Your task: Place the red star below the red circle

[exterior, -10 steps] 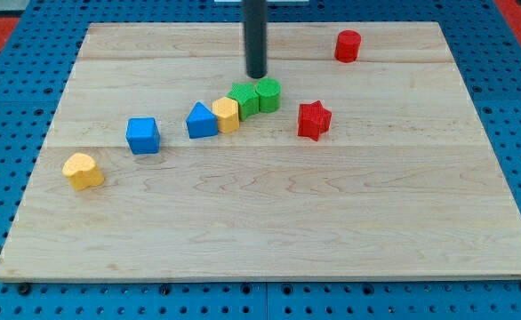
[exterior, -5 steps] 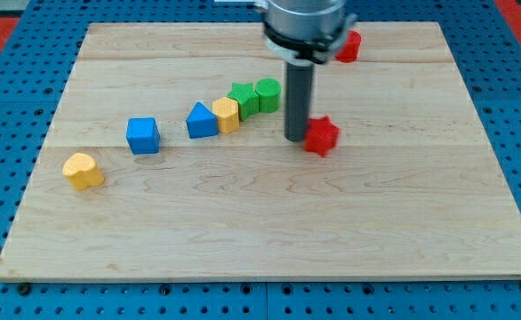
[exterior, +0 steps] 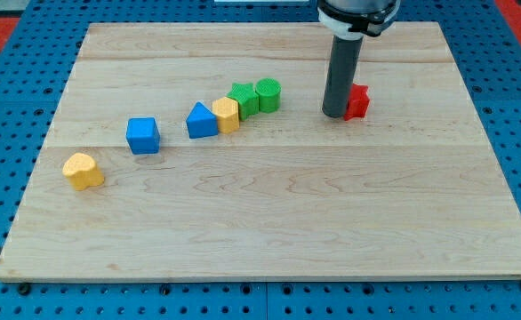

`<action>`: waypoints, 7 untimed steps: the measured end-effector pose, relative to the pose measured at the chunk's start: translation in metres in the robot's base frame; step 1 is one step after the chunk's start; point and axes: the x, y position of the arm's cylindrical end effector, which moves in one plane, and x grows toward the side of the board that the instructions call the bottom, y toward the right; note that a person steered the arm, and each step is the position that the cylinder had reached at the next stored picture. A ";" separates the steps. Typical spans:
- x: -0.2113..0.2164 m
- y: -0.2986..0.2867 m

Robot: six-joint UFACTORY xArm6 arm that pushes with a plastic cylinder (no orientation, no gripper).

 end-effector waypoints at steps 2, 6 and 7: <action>-0.016 0.061; -0.060 -0.012; -0.060 -0.006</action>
